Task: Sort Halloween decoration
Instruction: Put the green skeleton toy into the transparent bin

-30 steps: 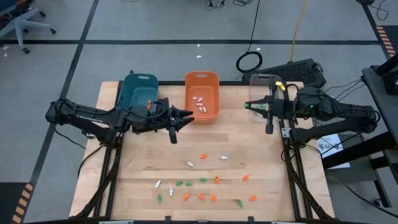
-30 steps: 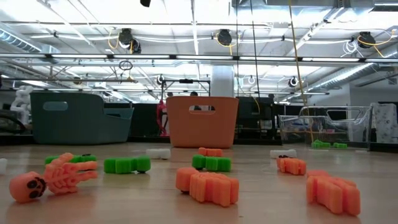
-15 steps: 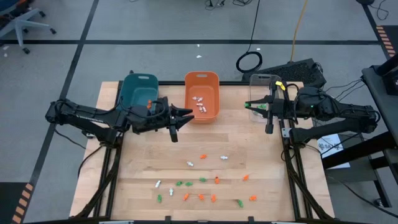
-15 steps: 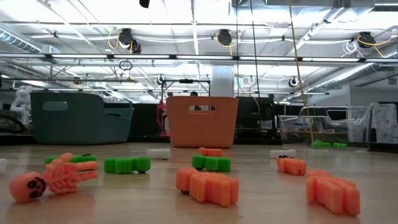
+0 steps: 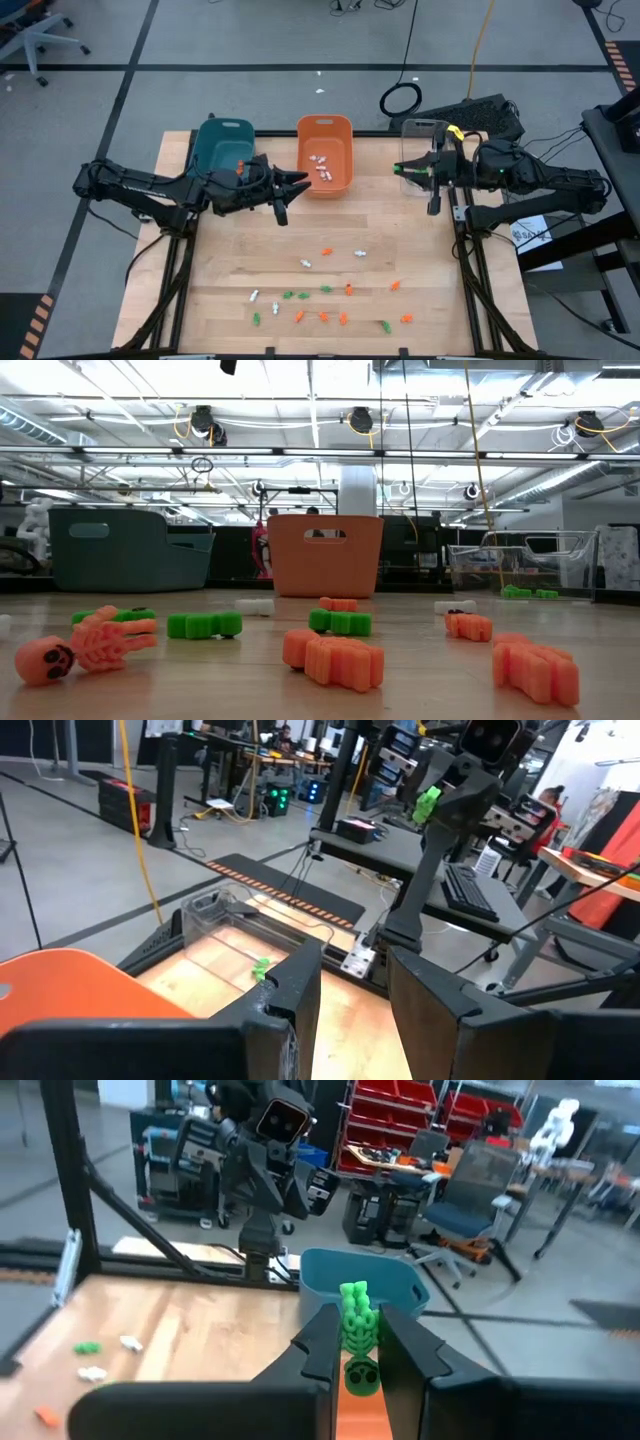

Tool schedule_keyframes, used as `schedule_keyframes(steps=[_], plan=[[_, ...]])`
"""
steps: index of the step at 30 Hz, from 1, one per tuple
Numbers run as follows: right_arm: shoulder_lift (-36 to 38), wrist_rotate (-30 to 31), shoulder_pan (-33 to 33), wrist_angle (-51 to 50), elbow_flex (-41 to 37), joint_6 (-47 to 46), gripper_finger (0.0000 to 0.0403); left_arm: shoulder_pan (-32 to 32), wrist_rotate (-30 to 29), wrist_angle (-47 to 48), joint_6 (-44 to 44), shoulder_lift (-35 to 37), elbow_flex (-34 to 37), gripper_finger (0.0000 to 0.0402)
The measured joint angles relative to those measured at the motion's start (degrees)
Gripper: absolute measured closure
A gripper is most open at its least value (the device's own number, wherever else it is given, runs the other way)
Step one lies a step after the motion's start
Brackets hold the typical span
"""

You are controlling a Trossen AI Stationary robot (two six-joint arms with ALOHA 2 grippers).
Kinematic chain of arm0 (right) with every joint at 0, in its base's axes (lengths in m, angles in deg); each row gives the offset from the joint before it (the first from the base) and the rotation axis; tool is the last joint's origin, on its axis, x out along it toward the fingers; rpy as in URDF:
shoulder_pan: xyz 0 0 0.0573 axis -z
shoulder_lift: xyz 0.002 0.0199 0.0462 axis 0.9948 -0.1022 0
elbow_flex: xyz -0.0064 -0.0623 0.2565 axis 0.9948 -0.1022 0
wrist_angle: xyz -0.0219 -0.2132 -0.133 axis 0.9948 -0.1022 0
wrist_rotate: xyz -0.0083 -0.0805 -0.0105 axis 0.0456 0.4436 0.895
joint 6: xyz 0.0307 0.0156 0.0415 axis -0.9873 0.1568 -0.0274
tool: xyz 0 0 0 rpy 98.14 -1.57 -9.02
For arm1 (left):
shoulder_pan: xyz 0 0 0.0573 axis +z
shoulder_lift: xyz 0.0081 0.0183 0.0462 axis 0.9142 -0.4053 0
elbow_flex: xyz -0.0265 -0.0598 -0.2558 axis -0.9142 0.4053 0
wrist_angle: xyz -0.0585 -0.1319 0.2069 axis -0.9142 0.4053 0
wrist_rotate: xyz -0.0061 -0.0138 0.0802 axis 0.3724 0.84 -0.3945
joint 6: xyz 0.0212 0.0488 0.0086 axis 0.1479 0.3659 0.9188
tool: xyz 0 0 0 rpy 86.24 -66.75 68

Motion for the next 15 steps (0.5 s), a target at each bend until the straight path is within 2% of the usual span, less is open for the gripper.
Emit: schedule_keyframes(steps=[5,9,15], plan=[[0.0,0.6,0.0,0.0,0.0,-5.8,0.0371,0.2,0.0,0.0,-0.2,0.0,0.0,0.0285],[0.0,3.4,0.0,0.0,0.0,-12.5,0.0371,0.2,0.0,0.0,-0.1,0.0,0.0,0.0285],[0.0,5.9,0.1,0.5,0.0,-14.1,0.0371,0.2,0.0,0.0,-0.1,0.0,0.0,0.0285]])
